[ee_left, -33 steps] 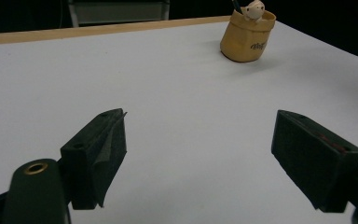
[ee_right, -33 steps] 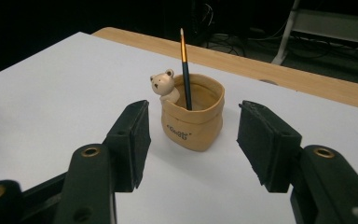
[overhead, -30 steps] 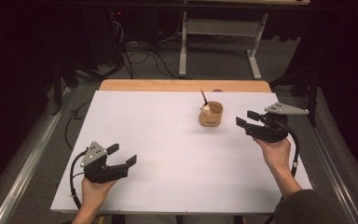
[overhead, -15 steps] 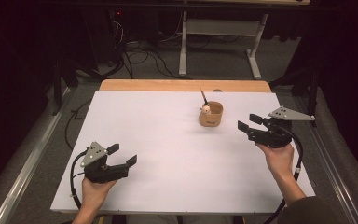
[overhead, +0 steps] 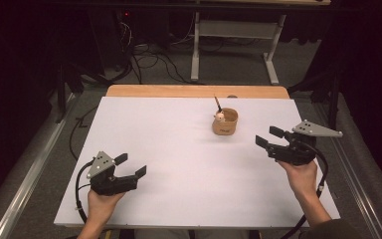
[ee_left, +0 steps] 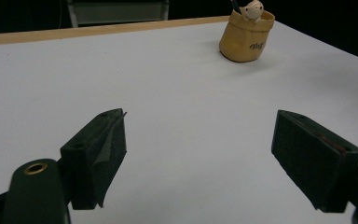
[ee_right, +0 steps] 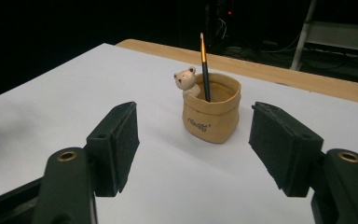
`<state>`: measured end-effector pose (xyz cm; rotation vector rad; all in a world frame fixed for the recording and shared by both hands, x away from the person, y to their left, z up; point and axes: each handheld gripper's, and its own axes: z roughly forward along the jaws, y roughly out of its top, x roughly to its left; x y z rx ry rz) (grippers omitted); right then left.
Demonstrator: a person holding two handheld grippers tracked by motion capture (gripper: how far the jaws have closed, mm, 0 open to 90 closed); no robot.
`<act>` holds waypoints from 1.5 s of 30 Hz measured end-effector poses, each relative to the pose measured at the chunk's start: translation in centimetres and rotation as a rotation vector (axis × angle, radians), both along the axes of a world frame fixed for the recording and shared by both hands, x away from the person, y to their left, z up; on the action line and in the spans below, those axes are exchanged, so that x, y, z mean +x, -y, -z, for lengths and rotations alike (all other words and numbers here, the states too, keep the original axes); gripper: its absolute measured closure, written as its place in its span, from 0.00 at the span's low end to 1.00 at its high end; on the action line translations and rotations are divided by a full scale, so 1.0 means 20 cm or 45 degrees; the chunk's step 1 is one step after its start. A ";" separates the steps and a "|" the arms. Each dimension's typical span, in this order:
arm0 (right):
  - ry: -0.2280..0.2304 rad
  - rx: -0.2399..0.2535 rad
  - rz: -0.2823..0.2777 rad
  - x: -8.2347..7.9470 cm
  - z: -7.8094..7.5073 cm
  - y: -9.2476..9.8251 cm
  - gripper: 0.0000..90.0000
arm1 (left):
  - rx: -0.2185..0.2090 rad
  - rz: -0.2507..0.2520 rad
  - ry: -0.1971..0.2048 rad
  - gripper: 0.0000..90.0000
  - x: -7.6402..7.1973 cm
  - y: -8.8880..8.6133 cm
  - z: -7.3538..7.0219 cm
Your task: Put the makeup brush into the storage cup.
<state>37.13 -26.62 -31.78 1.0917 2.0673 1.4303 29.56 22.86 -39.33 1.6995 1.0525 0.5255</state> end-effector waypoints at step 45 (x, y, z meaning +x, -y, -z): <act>0.053 0.089 0.014 -0.23 0.12 0.06 0.33 | -0.002 0.000 0.005 0.20 0.00 0.00 0.00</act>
